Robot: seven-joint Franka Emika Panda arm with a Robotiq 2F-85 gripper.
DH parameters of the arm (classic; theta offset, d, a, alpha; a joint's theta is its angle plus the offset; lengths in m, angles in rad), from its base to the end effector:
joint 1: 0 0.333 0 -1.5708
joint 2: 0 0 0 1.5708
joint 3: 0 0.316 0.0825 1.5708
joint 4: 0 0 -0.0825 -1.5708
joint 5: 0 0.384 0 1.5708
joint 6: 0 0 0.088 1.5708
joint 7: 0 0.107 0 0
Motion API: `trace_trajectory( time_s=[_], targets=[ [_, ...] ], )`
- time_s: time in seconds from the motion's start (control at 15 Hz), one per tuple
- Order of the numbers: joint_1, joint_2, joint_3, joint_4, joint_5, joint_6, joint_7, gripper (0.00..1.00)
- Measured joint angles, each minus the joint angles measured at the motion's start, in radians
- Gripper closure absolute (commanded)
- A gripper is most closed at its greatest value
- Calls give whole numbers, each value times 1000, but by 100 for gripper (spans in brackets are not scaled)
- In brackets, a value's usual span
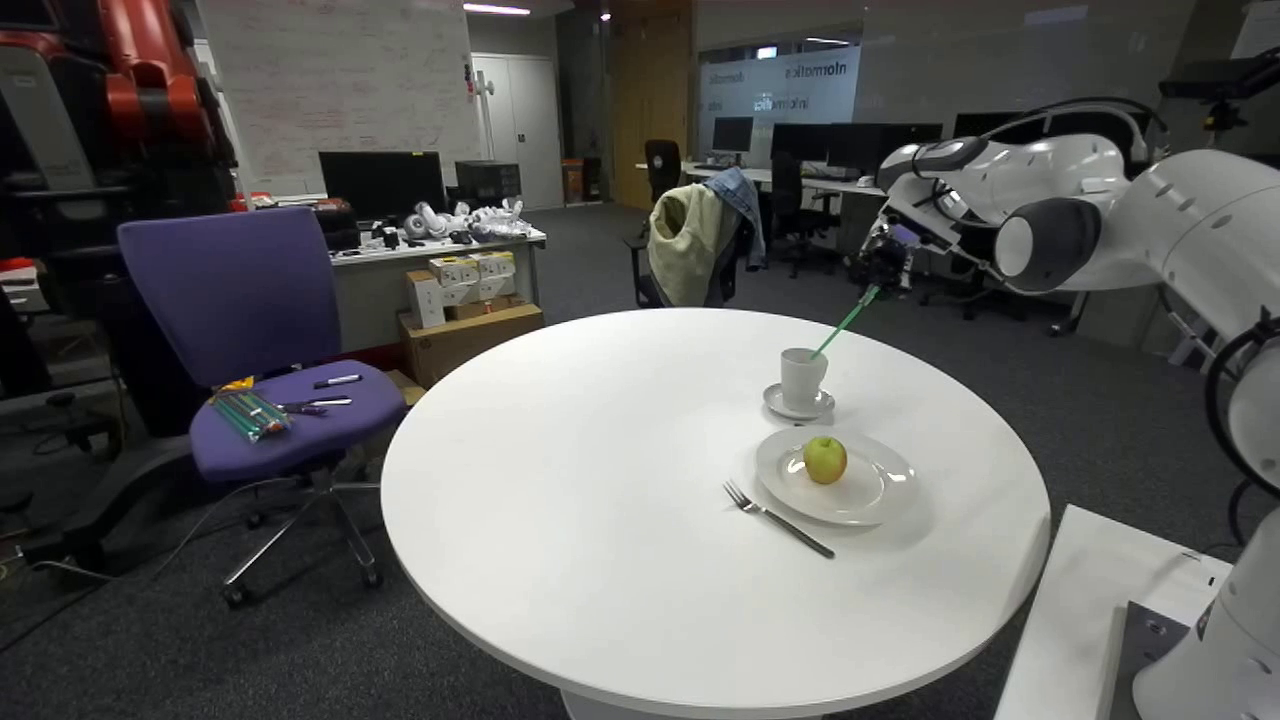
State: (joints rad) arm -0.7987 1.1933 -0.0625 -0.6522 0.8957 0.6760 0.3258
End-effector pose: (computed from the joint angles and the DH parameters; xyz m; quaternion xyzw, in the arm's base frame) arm 0.5283 -0.4180 0.2686 -0.7051 0.3155 0.3898 0.5013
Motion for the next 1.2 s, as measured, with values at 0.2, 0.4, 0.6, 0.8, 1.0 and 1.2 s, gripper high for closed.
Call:
trace_trajectory(
  time_s=[0.2, 0.4, 0.6, 0.8, 1.0, 1.2],
  targets=[
    [0, 23, 6, 2, 72, 44, 79, 100],
    [0, 36, 10, 3, 128, 68, 131, 100],
    [-2, 52, 13, 13, 177, 74, 181, 100],
    [-3, 78, 16, 24, 213, 75, 221, 100],
    [-3, 108, 17, 36, 244, 76, 251, 74],
    [-5, 129, 17, 49, 269, 76, 272, 56]
  ],
)
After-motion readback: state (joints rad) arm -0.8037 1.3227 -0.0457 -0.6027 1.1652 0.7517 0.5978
